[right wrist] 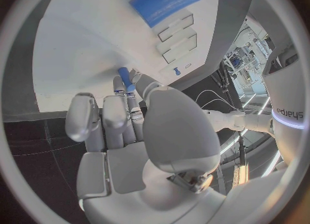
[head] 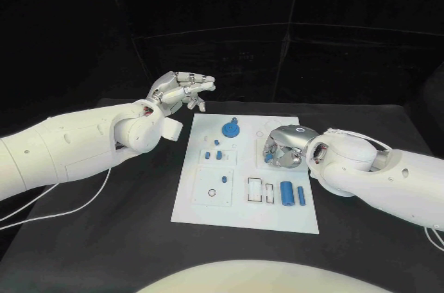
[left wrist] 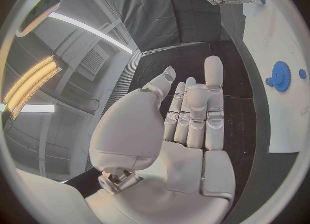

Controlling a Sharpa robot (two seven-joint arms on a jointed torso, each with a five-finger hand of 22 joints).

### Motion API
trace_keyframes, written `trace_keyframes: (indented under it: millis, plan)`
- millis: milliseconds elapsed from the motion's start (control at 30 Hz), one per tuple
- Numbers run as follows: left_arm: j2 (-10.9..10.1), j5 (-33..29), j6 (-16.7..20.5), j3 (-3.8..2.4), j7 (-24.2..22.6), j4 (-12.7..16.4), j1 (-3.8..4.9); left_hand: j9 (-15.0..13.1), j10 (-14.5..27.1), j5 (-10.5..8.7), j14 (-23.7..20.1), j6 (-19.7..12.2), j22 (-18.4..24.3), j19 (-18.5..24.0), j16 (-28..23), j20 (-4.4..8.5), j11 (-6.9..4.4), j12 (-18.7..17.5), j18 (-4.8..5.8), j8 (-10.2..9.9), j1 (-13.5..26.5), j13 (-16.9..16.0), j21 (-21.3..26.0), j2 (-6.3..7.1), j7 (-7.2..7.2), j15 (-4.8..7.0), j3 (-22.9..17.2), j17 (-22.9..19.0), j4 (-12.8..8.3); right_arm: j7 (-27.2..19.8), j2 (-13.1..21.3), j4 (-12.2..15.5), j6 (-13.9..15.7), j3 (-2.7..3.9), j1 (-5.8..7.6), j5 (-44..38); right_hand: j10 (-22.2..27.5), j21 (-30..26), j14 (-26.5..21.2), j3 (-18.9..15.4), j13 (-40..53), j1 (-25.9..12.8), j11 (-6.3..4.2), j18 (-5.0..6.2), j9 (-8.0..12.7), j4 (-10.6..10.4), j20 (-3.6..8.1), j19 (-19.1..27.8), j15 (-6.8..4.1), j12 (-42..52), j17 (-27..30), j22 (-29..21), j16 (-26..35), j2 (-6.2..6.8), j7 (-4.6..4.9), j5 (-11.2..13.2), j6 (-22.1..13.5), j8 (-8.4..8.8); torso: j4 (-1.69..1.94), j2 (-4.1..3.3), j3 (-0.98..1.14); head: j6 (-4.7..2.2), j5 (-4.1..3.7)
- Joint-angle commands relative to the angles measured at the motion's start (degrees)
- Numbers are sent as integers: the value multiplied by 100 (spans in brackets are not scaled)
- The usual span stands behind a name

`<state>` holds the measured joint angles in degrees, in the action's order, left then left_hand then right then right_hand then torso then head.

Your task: Assemble the parts on the task board

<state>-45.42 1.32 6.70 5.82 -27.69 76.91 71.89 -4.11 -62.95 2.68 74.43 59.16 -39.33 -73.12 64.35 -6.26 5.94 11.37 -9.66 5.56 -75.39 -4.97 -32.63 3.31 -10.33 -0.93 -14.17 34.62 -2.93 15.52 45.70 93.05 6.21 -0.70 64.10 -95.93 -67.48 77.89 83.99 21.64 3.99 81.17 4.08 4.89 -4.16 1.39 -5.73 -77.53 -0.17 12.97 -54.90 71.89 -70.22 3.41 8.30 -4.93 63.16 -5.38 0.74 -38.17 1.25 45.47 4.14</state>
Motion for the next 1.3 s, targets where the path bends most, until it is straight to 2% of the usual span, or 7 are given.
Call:
trace_keyframes:
  millis: [33,267,600,900,967,1067,1300]
  plan:
    - [6,-23,-65,-5,-16,3,9,7,38,22,-42,-44,7,35,-37,-16,17,20,-78,35,-55,5,24,5,2,1,24,-8,-19,-7,18,43,519,-3,2,-90,-97,94,88,148,30,96,-31,-72,-23,39,20,-111,-66,-24,-54,127,-63,-141,-26,96,92,-47,0,2,1,10,-2]
    - [3,-23,-67,-4,-17,-3,9,7,43,22,-44,-48,12,33,-38,-17,19,26,-78,39,-53,6,30,3,1,0,28,-11,-16,-122,148,234,1110,-1,0,-105,-174,153,89,369,53,174,-37,-88,-22,166,44,-151,-76,-66,-54,202,-83,-125,-23,62,151,-40,-2,5,1,18,4]
    - [10,-23,-69,-4,-16,-12,7,6,49,22,-45,-52,18,31,-39,-18,20,34,-77,42,-52,7,36,0,-1,-2,33,-15,-13,-284,428,919,1352,13,11,156,-171,171,87,476,57,163,-21,-92,-10,239,38,-152,-65,-119,-59,223,-98,-48,-5,41,143,-7,5,8,-8,12,7]
    - [33,-23,-69,-4,-22,-12,7,6,49,22,-45,-52,18,31,-39,-18,20,34,-77,42,-52,7,36,0,-1,-2,33,-15,-13,-567,-290,926,1204,3,4,400,-163,163,81,502,60,109,-5,-87,-2,253,29,-133,-53,-153,-40,208,-95,5,12,23,129,18,15,-1,-9,28,66]
    - [42,-23,-67,-4,-25,-13,8,6,49,22,-45,-52,18,31,-39,-18,20,34,-77,42,-52,7,36,0,-1,-2,33,-15,-13,-630,-486,843,1135,-67,-6,398,-157,158,79,507,59,103,-3,-85,0,253,28,-127,-51,-161,-33,201,-92,6,14,20,124,23,2,0,-9,34,98]
    - [51,-23,-66,-5,-29,-8,9,6,49,22,-45,-52,18,31,-39,-18,20,34,-77,42,-52,7,36,0,-1,-2,33,-15,-13,-701,-712,723,1016,-159,-31,383,-150,157,78,513,58,97,0,-85,2,255,26,-124,-49,-169,-29,199,-91,8,16,18,117,29,22,-1,-6,62,128]
    - [64,-23,-59,-5,-33,2,11,6,53,22,-44,-55,22,29,-38,-19,20,39,-77,45,-53,7,40,-2,-1,-2,36,-15,-12,-795,-1123,433,689,-294,-157,350,-141,149,75,517,58,68,7,-81,4,248,21,-111,-43,-185,-20,187,-88,13,23,14,109,40,1,-5,-8,81,178]
